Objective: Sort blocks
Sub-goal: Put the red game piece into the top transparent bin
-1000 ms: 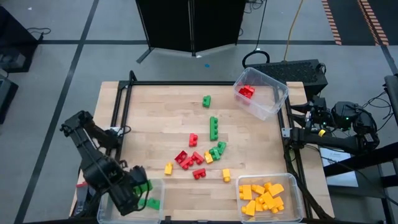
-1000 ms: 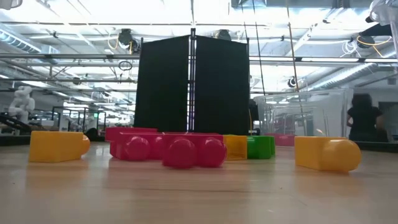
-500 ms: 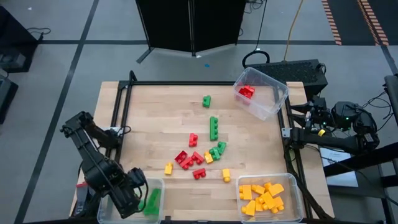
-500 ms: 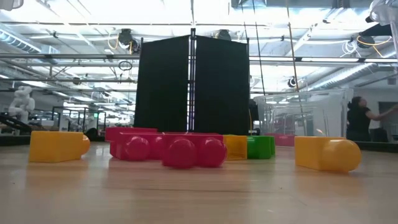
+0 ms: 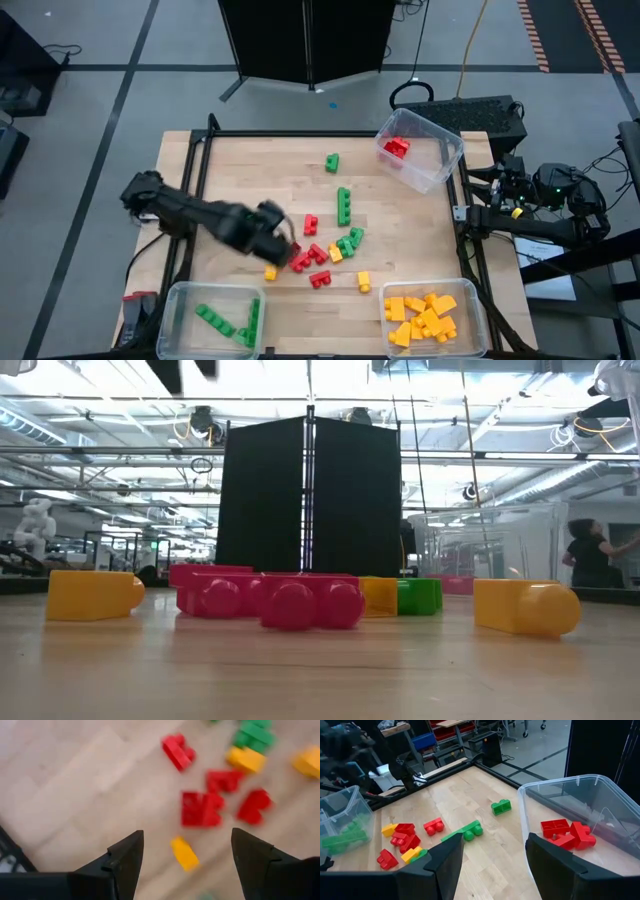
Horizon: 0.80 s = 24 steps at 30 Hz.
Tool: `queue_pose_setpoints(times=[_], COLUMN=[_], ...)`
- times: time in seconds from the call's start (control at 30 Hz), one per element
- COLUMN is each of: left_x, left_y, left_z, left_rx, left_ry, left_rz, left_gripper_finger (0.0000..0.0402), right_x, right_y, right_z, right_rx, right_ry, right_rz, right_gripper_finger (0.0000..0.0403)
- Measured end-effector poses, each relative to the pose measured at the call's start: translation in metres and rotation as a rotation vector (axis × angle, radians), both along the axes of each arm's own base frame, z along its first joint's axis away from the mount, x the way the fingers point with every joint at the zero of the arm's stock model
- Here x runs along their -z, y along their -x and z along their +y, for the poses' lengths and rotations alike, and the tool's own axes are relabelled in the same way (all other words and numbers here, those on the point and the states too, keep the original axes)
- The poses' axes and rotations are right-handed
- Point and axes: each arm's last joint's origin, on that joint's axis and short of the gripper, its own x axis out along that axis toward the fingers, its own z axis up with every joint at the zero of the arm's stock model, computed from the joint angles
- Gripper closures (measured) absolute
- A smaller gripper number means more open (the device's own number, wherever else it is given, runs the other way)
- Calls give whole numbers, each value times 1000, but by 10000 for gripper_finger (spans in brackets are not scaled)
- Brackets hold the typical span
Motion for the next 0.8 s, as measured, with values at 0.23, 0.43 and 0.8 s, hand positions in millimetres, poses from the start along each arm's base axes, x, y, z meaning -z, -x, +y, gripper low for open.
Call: queue_pose_setpoints(times=[0.23,0.43,0.8], left_x=[43,79,111], left_y=[-42,-63,-80], left_z=[44,51,47], left_rx=[-71,9,138], left_ry=[-33,49,133], left_rz=[69,207,292], left_gripper_finger=[163,162,162], right_x=[0,0,4], right_y=[0,0,1], right_z=[0,0,0], right_rx=[0,-1,-10], right_ry=[0,0,14], right_rz=[0,1,52], right_gripper_finger=[195,195,195])
